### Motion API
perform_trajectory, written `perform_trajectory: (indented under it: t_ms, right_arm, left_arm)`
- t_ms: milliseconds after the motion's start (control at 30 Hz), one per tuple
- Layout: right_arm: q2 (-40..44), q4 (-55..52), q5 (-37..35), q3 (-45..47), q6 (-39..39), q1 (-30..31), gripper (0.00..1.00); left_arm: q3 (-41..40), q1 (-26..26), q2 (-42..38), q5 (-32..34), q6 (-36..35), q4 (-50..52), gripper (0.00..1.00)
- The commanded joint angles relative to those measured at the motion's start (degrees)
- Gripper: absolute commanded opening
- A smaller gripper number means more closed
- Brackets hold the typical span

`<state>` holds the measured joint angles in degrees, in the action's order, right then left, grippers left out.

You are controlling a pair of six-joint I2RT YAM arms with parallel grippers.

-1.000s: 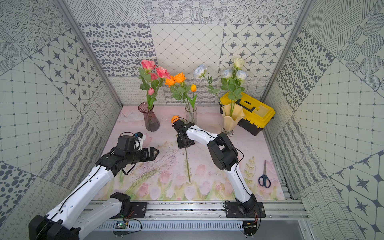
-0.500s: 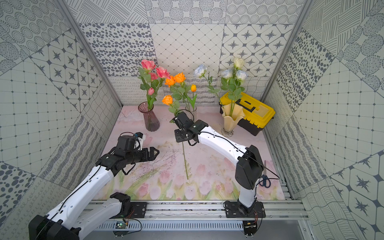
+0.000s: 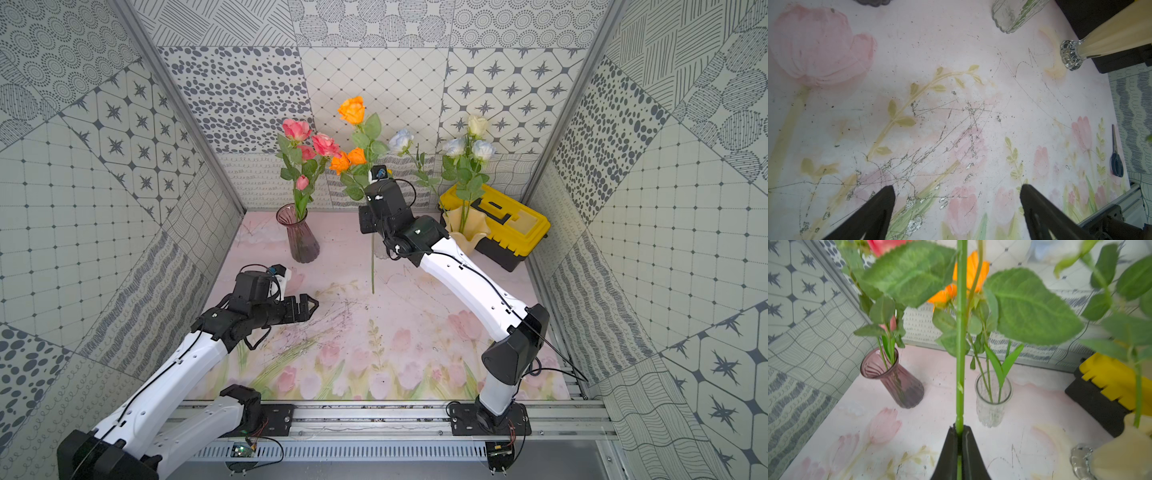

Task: Arrange the flowers in different vases according to their variety
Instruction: Pick up the flower at the center of the board, then insert the flower into the vase.

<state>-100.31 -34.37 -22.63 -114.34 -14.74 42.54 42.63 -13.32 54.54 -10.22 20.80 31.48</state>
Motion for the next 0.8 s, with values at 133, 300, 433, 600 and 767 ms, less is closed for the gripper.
perform_trajectory:
  t_ms: [133,300,433,600,767]
  right_arm:
    - [-9.8,13.6,-6.8,-14.6,13.4,-2.4,0.00]
    - [-19.1,14.1,-8.9,-29.2,19.0,-3.5,0.00]
    - [-27.2,14.1,-10.9,-40.9,23.2,-3.8,0.00]
    - [-32.1,14.2,-12.8,-45.6,24.2,-4.5,0.00]
    - [-32.1,15.0,-13.7,-41.0,22.8,-5.0,0.00]
  left_arm:
    - [-0.4,0.0,0.2,-0.4,-0.7,-0.9,0.99]
    - [-0.4,0.0,0.0,-0.2,-0.7,-0.8,0.99]
    - [-0.4,0.0,0.0,-0.2,-0.8,-0.8,0.99]
    - [-0.4,0.0,0.1,0.0,-0.8,-0.7,0.99]
    - [-0.3,0.0,0.3,0.1,-0.8,-0.7,0.99]
